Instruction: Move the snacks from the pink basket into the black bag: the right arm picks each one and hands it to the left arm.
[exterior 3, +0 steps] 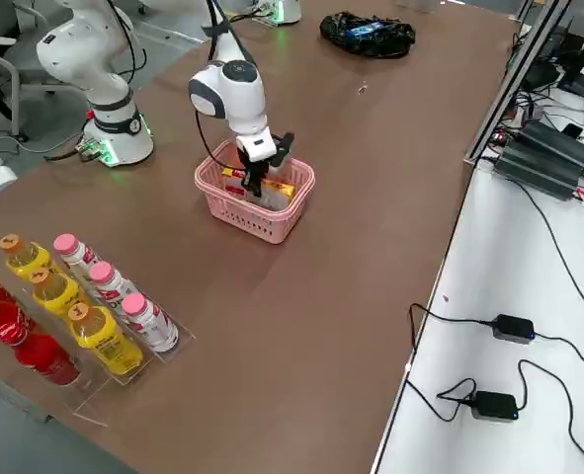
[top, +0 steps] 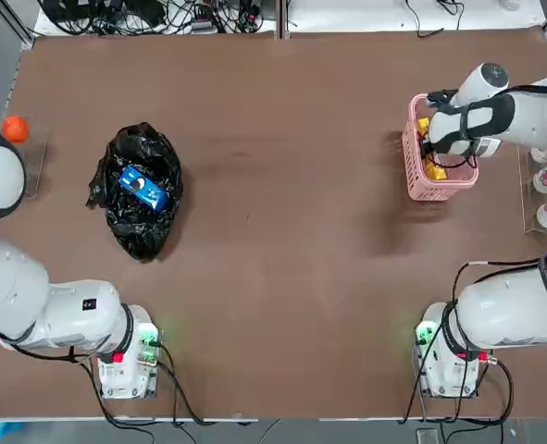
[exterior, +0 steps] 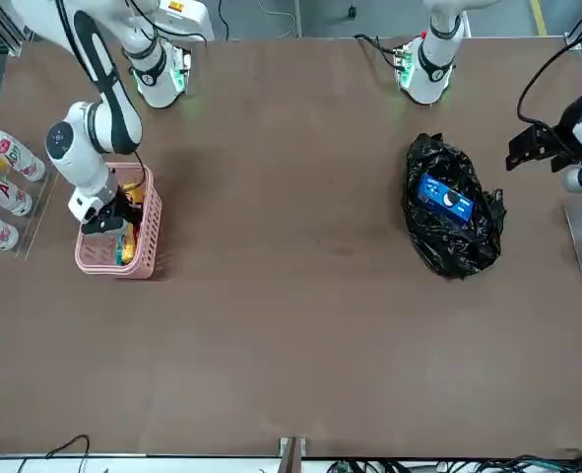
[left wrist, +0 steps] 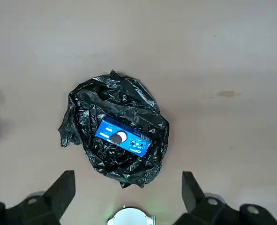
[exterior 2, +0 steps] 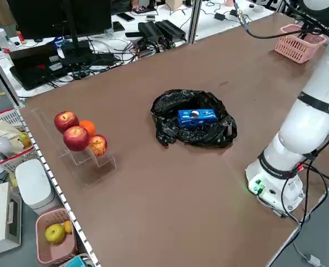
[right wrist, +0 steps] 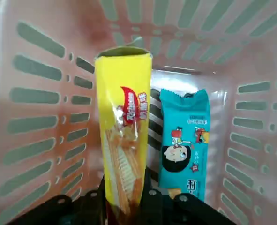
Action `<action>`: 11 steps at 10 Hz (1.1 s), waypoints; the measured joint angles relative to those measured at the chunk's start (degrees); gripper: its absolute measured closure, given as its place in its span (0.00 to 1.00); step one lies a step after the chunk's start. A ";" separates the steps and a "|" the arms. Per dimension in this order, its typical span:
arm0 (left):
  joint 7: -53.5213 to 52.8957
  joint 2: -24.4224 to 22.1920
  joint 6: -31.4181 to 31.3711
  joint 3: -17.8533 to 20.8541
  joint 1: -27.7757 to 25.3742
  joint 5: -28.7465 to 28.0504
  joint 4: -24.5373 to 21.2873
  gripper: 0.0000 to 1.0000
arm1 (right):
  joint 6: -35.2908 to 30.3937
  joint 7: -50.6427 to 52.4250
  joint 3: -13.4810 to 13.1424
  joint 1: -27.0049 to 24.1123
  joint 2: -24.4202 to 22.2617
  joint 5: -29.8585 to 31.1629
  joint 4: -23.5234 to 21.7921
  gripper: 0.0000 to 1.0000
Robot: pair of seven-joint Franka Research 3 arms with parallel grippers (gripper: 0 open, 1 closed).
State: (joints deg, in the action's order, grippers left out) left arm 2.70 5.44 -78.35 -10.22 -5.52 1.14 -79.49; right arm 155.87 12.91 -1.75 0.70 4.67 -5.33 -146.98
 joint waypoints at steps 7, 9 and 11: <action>2.26 0.00 0.00 -0.60 0.06 0.00 0.00 0.00 | -20.76 0.29 -0.59 -1.04 -7.29 0.00 7.23 0.73; 2.48 0.00 -0.19 -0.75 0.10 0.00 0.00 0.00 | -26.68 0.55 -0.89 -1.48 -7.87 0.00 10.72 0.73; 2.53 0.00 -0.27 -0.76 0.10 0.00 -0.01 0.00 | -32.55 0.98 -1.06 -1.68 -8.00 0.01 14.87 0.73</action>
State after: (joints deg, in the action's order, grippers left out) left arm 5.23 5.44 -78.63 -10.97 -5.42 1.14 -79.50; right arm 123.32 13.89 -2.81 -0.98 -3.33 -5.32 -132.12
